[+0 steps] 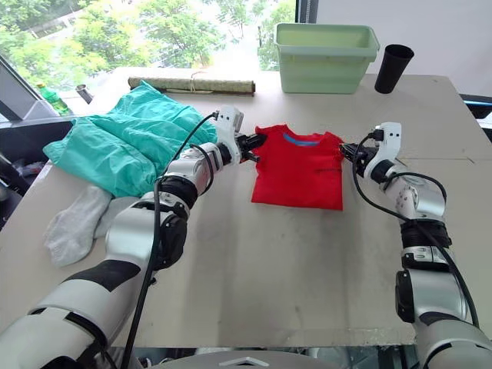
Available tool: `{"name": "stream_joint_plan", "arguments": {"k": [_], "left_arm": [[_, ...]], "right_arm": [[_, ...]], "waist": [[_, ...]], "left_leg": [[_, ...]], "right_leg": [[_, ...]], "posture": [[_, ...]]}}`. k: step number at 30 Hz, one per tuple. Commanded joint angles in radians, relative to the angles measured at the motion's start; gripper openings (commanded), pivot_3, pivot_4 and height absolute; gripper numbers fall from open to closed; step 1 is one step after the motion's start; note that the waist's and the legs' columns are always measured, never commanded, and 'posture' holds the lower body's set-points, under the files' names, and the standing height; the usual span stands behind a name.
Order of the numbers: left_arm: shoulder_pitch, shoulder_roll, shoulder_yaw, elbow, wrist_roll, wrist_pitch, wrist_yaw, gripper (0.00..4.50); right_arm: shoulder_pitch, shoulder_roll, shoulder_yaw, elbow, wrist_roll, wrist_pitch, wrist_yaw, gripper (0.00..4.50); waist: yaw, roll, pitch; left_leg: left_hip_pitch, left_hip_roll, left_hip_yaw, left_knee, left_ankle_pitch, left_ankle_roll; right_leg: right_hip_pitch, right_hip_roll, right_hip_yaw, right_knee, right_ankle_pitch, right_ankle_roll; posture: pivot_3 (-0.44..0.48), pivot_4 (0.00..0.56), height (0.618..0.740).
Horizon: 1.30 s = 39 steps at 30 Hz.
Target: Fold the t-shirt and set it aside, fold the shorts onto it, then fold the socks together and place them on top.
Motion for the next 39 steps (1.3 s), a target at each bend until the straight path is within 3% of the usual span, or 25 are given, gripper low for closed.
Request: {"name": "stream_joint_plan", "arguments": {"k": [1, 3, 8, 9, 13, 18, 20, 23, 26, 30, 34, 39], "left_arm": [[-0.021, -0.005, 0.029, -0.012, 0.011, -0.03, 0.045, 0.0], [-0.026, -0.003, 0.048, -0.007, 0.011, -0.039, 0.107, 0.0], [-0.024, 0.004, 0.086, -0.004, 0.009, -0.015, 0.146, 0.0], [-0.02, 0.003, 0.089, -0.006, 0.012, -0.012, 0.141, 0.63], [-0.008, 0.0, 0.092, -0.013, 0.028, -0.022, 0.162, 1.9], [-0.011, 0.018, 0.125, -0.021, 0.02, -0.056, 0.223, 4.03], [-0.012, 0.028, 0.125, -0.028, 0.032, -0.083, 0.235, 4.03], [-0.012, 0.035, 0.103, -0.082, 0.045, -0.176, 0.152, 4.03], [0.023, 0.012, 0.045, -0.146, 0.056, -0.224, -0.061, 4.03], [0.1, 0.001, -0.074, -0.196, 0.119, -0.249, -0.292, 4.03], [0.164, 0.036, -0.172, -0.136, 0.224, -0.284, -0.312, 4.03], [0.192, 0.09, -0.236, -0.07, 0.318, -0.289, -0.246, 4.03]], "right_arm": [[-0.073, 0.019, -0.023, 0.06, -0.046, -0.087, -0.036, 3.77], [-0.098, 0.019, -0.023, 0.111, -0.08, -0.125, -0.064, 4.44], [-0.103, -0.002, -0.022, 0.12, -0.106, -0.167, -0.013, 4.44], [-0.091, -0.009, -0.003, 0.099, -0.121, -0.171, 0.011, 4.5], [-0.015, -0.014, 0.064, -0.054, -0.14, -0.124, 0.113, 4.5], [0.091, -0.018, 0.14, -0.254, -0.157, -0.07, 0.189, 4.5], [0.119, -0.019, 0.16, -0.298, -0.162, -0.06, 0.209, 4.5], [0.151, 0.0, 0.189, -0.365, -0.144, -0.087, 0.274, 4.5], [0.131, 0.016, 0.204, -0.357, -0.137, -0.088, 0.328, 4.5], [0.08, 0.014, 0.239, -0.213, -0.185, -0.103, 0.384, 4.5], [0.035, 0.003, 0.242, 0.026, -0.265, -0.194, 0.355, 4.5], [0.041, -0.049, 0.234, 0.099, -0.302, -0.207, 0.373, 4.5]], "waist": [[-0.002, 0.0, 0.0], [-0.002, 0.0, 0.0], [0.0, 0.0, 0.0], [0.0, 0.0, 0.0], [-0.001, 0.0, 0.0], [-0.002, 0.0, 0.0], [-0.001, 0.0, 0.0], [0.0, 0.0, 0.0], [0.003, 0.0, 0.0], [0.002, 0.001, 0.0], [-0.001, 0.001, 0.0], [-0.001, 0.001, -0.001]], "left_leg": [[0.0, 0.0, 0.0, 0.0, 0.0, 0.0], [0.0, 0.0, 0.0, 0.0, 0.0, 0.0], [0.0, 0.0, 0.0, 0.0, 0.0, 0.0], [0.0, 0.0, 0.001, 0.0, 0.0, 0.0], [0.0, 0.0, 0.001, 0.0, 0.0, 0.0], [0.0, 0.0, 0.001, 0.0, 0.0, 0.0], [0.0, 0.0, 0.001, 0.0, 0.0, 0.0], [0.0, 0.0, 0.001, 0.0, 0.0, 0.0], [0.0, 0.0, 0.001, 0.0, 0.0, 0.0], [0.0, -0.001, 0.001, 0.001, 0.0, 0.0], [0.001, 0.0, 0.002, 0.001, 0.0, 0.0], [0.005, 0.001, 0.003, 0.001, 0.0, 0.0]], "right_leg": [[0.0, 0.0, 0.0, 0.0, 0.0, 0.0], [0.0, 0.0, 0.0, 0.001, 0.0, 0.0], [0.0, -0.001, 0.0, 0.001, 0.0, 0.0], [0.0, -0.001, 0.0, 0.001, 0.0, 0.0], [0.0, 0.0, 0.0, 0.001, 0.0, 0.0], [0.0, 0.0, 0.001, 0.001, 0.0, 0.0], [0.0, 0.0, 0.001, 0.001, 0.0, 0.0], [-0.001, 0.0, 0.001, 0.001, 0.0, 0.0], [0.0, 0.0, 0.001, 0.001, 0.0, 0.0], [0.0, 0.0, 0.0, 0.001, 0.0, 0.0], [0.0, 0.0, 0.001, 0.003, 0.0, 0.0], [0.001, 0.0, 0.004, 0.005, 0.0, 0.0]], "posture": [[0.0, 0.15, 0.737], [0.0, 0.15, 0.737], [0.0, 0.15, 0.737], [0.0, 0.15, 0.737], [0.0, 0.15, 0.737], [0.0, 0.15, 0.737], [0.0, 0.15, 0.737], [0.0, 0.15, 0.737], [0.0, 0.15, 0.737], [0.0, 0.15, 0.737], [0.0, 0.15, 0.737], [0.0, 0.15, 0.737]]}}
